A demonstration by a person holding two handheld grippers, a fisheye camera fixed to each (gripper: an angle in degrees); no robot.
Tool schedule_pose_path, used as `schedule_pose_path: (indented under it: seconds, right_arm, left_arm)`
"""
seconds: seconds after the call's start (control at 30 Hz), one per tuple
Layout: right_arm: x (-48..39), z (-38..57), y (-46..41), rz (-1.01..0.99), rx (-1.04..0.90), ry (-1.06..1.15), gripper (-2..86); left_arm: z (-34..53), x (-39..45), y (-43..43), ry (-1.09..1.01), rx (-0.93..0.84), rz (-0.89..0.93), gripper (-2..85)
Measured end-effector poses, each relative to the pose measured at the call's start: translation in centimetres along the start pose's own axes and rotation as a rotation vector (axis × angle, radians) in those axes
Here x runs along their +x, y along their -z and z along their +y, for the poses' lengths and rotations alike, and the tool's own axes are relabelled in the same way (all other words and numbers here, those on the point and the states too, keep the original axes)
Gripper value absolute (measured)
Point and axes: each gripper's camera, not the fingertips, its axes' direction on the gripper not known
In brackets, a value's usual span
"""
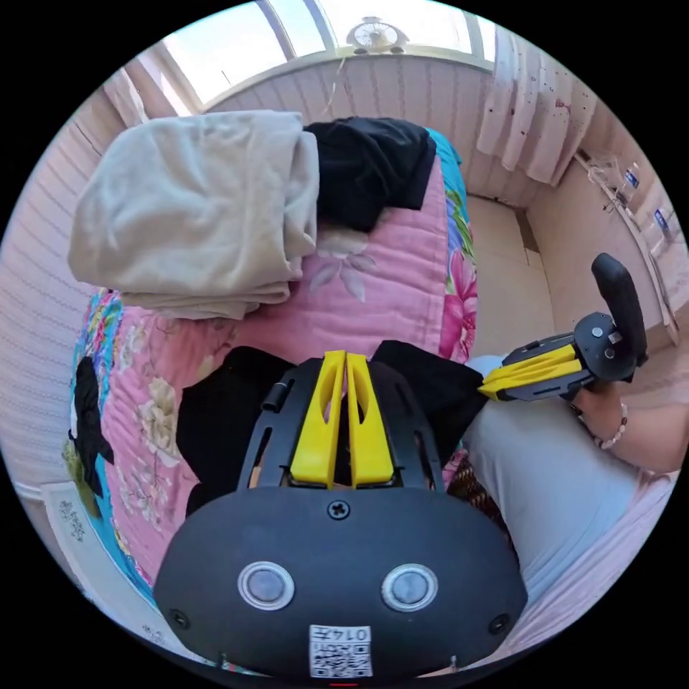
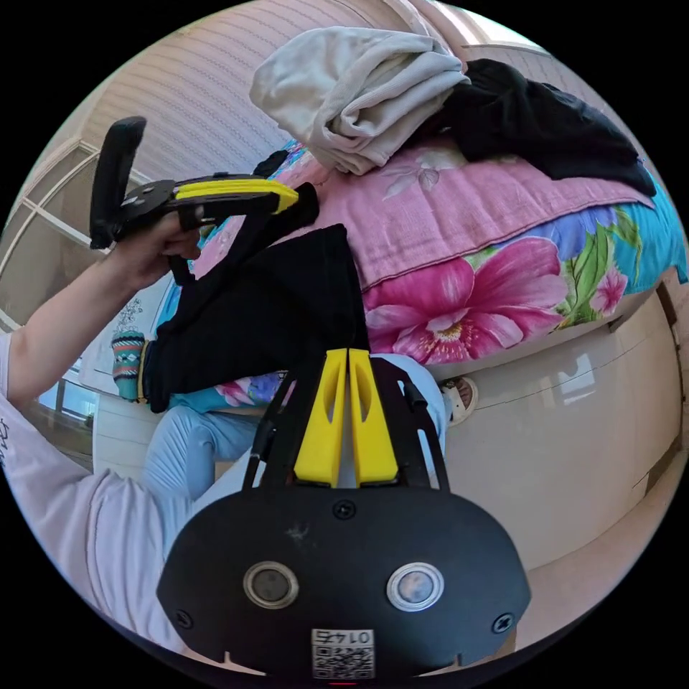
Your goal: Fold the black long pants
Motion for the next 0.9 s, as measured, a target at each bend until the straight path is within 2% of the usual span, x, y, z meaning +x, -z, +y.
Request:
schedule_pose_path:
  seconds: [0.07, 0.13, 0.27, 0.43, 0.53, 0.67, 0.73, 0.8, 0.9]
  right_arm:
    - [-0.7, 0.2, 0.1, 0.027, 0.002, 0.015, -0.1]
    - [-1.3, 0.4, 0.1, 0.045, -0.001, 0.028, -0.1]
    - [-1.9, 0.6, 0.4, 0.059, -0.003, 0.041, -0.1]
    - [-1.9, 0.9, 0.8, 0.039, 0.002, 0.033, -0.1]
    - [-2.1, 1.0, 0.8, 0.046, 0.002, 0.038, -0.1]
    - [-2.0, 1.1, 0.9, 0.037, 0.005, 0.036, -0.1]
    - [-2.0, 1.1, 0.8, 0.035, 0.004, 0.037, -0.1]
    - [-1.9, 1.0, 0.8, 0.030, 0.001, 0.036, -0.1]
    - [-1.0, 0.8, 0.7, -0.021, -0.005, 0.018, -0.2]
  left_arm:
    - [-1.2, 0.1, -1.6, -0.027, -0.037, 0.032, 3.2]
    - [-2.6, 0.4, -4.7, -0.038, -0.166, 0.104, 4.6]
    - [-3.1, 0.0, -4.3, -0.029, -0.157, 0.164, -0.3]
    - [-0.5, 0.2, 3.6, -0.003, 0.203, -0.001, -0.9]
    - [0.7, 1.1, 4.1, 0.000, 0.262, -0.174, -0.7]
    - [0.5, -1.8, 1.4, 0.140, 0.169, -0.085, 0.4]
    - [-0.6, -3.8, -0.9, 0.192, 0.095, 0.051, 4.4]
    - [-1.6, -4.5, -3.1, 0.188, 0.026, 0.089, 6.2]
    - [-2.6, -4.4, -6.8, 0.100, -0.109, 0.073, 2.9]
